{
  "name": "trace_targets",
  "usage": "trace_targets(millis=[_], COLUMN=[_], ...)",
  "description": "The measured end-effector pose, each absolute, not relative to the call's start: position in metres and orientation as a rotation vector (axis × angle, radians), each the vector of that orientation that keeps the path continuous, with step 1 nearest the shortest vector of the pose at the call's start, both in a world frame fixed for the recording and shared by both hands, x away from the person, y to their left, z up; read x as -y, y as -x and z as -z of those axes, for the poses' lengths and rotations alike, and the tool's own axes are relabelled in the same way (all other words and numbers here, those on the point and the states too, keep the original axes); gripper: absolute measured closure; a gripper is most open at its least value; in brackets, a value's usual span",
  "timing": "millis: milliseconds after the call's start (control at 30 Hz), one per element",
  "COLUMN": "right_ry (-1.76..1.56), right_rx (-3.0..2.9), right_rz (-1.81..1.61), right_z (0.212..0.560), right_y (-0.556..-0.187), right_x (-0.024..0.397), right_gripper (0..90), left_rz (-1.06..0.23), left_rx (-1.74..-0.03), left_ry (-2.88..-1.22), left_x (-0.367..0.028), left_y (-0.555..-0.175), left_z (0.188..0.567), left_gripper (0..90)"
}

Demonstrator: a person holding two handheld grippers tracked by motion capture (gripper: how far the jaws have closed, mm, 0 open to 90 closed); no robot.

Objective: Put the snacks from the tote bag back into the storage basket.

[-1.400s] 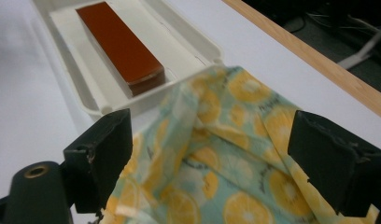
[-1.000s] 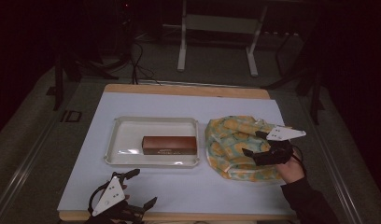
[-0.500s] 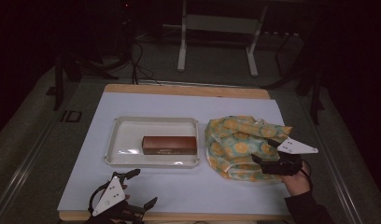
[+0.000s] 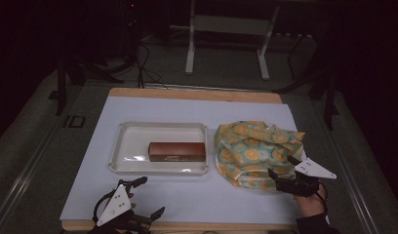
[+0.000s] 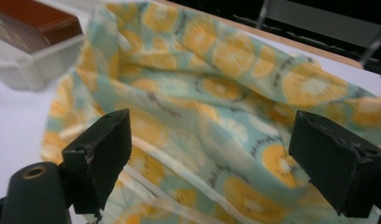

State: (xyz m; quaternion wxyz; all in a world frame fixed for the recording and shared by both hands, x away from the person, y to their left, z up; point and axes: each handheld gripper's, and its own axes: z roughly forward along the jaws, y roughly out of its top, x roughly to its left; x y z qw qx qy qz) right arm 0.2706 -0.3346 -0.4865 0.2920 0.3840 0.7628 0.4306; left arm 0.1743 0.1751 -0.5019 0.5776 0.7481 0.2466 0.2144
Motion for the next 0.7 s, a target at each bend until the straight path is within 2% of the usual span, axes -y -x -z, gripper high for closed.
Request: trace_targets(millis=[700], right_ry=[-1.113], right_rx=[-1.932], right_rz=[-1.071], right_z=[0.502], right_y=[-0.253], right_x=[0.344], right_gripper=[10.7], left_rz=[-0.495], left_rx=[-0.562], left_ry=[-1.755], left_x=[-0.174], left_y=[-0.173], left_z=[0.502], left_gripper=[0.0])
